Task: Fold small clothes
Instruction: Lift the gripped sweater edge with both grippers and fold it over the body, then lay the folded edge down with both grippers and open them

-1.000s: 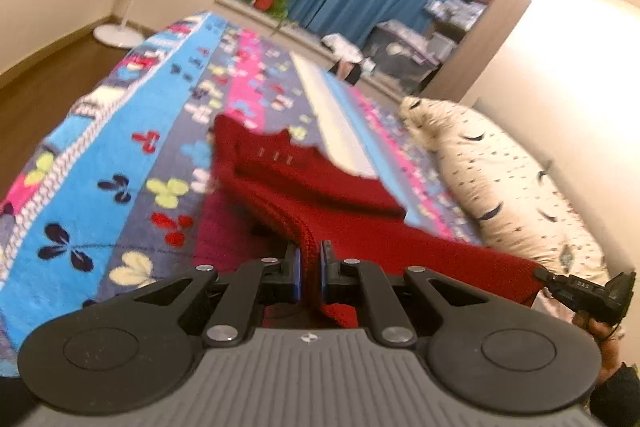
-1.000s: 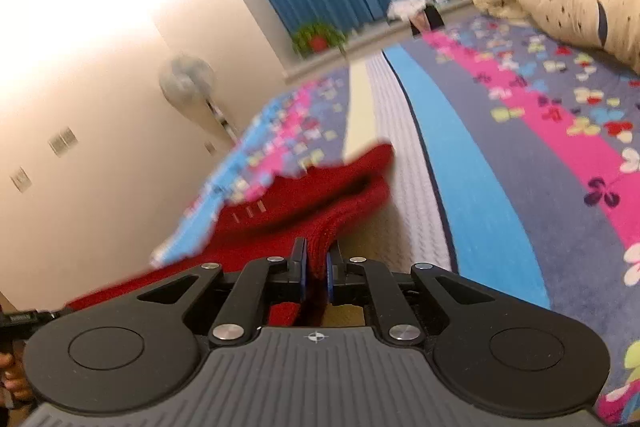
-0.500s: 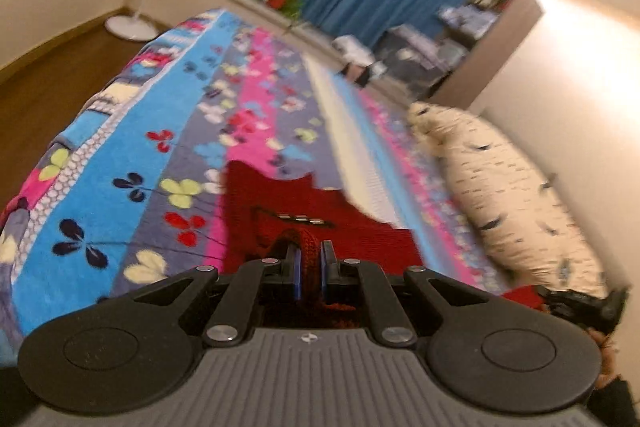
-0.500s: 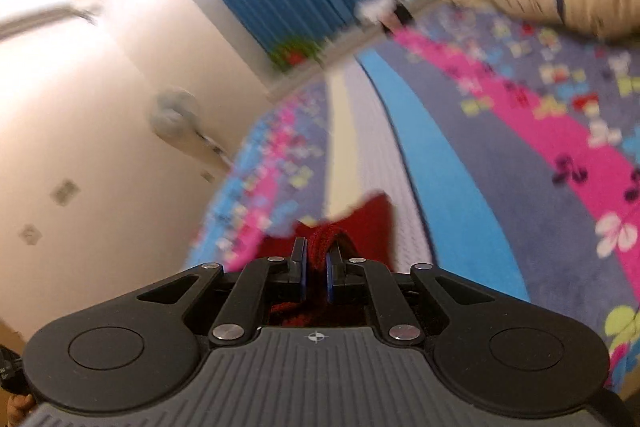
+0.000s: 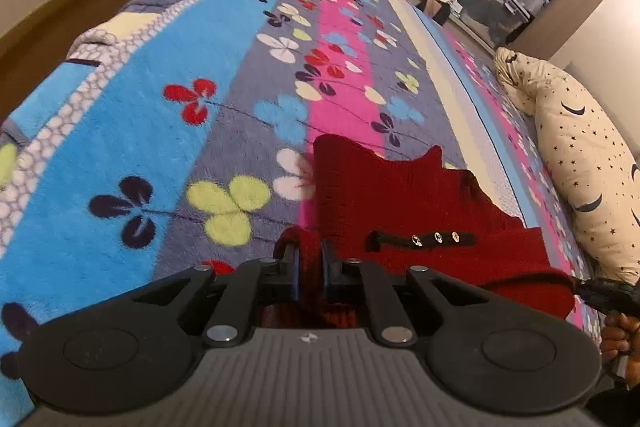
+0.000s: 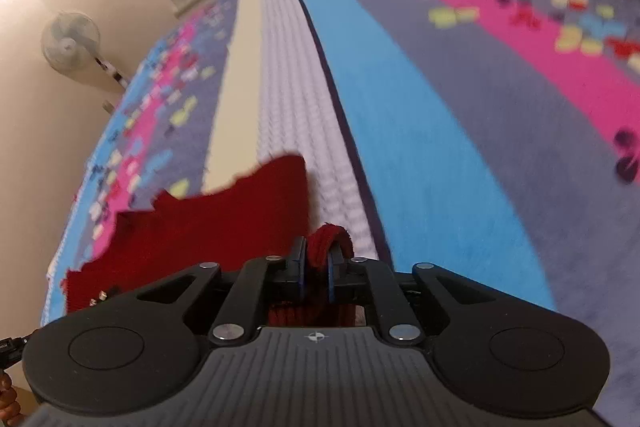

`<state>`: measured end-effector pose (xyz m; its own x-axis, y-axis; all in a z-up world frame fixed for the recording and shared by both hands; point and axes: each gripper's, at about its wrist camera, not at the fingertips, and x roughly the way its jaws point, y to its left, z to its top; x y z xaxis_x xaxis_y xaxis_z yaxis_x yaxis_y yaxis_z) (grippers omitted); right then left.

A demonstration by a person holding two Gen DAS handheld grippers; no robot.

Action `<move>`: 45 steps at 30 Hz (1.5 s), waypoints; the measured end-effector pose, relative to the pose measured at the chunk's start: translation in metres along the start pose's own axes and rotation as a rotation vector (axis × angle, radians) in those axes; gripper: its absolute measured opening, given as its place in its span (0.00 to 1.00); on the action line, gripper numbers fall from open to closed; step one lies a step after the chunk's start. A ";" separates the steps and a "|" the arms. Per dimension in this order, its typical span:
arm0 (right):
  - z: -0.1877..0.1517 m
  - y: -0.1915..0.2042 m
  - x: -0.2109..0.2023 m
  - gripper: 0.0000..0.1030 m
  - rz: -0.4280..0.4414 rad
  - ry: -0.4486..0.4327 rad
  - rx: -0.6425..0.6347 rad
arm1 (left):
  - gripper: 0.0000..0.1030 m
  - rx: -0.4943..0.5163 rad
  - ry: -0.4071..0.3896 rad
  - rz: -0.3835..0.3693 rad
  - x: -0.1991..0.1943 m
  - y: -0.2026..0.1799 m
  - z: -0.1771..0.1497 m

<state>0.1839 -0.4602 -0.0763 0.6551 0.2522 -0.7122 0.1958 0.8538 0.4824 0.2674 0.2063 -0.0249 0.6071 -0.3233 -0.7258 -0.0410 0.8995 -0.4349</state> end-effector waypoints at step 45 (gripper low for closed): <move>-0.006 0.017 0.018 0.12 0.018 -0.045 -0.164 | 0.12 0.091 -0.042 0.024 0.022 -0.007 -0.006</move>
<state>0.1944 -0.4380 -0.0839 0.6903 0.2503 -0.6789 0.0645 0.9132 0.4023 0.2766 0.1911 -0.0411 0.6396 -0.2905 -0.7117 0.0152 0.9305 -0.3661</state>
